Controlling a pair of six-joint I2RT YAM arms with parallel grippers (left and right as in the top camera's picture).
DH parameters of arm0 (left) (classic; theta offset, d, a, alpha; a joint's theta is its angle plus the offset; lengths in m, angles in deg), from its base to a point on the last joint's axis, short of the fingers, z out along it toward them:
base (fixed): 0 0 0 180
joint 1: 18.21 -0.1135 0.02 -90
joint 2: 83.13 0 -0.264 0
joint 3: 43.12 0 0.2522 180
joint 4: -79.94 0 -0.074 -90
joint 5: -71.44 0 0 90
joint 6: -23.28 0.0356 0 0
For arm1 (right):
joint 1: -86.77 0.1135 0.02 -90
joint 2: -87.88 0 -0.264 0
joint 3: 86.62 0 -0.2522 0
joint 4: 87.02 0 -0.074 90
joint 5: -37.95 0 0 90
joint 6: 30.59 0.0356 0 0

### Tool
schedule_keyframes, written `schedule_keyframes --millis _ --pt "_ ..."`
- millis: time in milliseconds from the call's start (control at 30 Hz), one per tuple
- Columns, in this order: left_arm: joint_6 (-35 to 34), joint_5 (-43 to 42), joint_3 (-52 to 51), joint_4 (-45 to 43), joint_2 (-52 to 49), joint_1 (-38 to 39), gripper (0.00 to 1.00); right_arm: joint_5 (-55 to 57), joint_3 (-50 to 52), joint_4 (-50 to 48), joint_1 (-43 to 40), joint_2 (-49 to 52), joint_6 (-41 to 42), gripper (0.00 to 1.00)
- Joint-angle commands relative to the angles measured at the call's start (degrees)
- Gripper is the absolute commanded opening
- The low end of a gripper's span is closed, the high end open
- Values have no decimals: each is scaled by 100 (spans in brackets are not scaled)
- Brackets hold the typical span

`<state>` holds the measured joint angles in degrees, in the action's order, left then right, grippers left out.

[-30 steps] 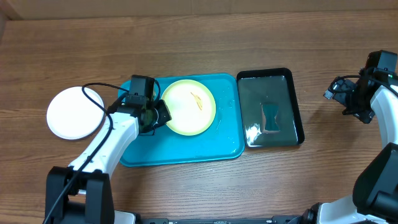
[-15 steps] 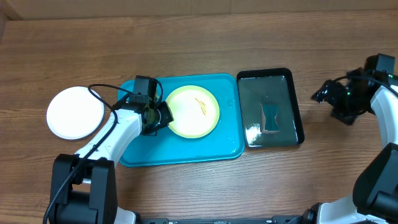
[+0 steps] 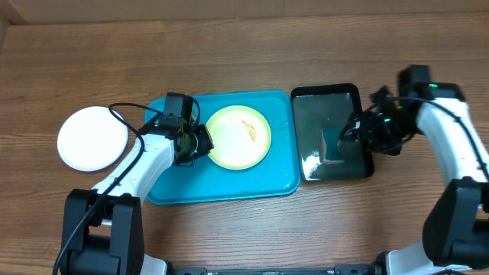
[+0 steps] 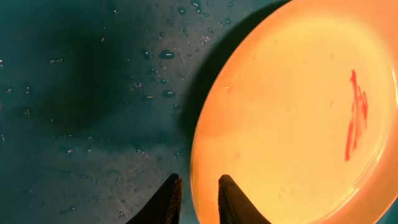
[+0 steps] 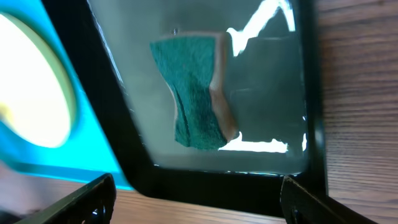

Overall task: Clean dirty plates on tray and stack at the side
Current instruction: 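Reach the right gripper into the black tray and grasp the green sponge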

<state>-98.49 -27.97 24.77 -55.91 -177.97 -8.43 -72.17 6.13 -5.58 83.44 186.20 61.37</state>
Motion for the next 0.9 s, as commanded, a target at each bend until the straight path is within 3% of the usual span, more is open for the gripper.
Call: schedule_keyframes --millis 0,233,367,633,867 --pt "245 -46 24 22 -52 37 31 1005 -142 -50 476 -57 35 87" --pt "313 -15 24 70 -52 26 32 1808 208 -702 1139 -44 131 86" --pt "306 66 24 125 -52 33 29 1794 507 -1121 1198 -42 125 85" --pt "306 87 24 101 -52 37 28 1655 1161 -2076 1198 -35 120 72" --pt "306 87 24 81 -52 37 28 1340 1366 -2577 1198 -35 120 71"
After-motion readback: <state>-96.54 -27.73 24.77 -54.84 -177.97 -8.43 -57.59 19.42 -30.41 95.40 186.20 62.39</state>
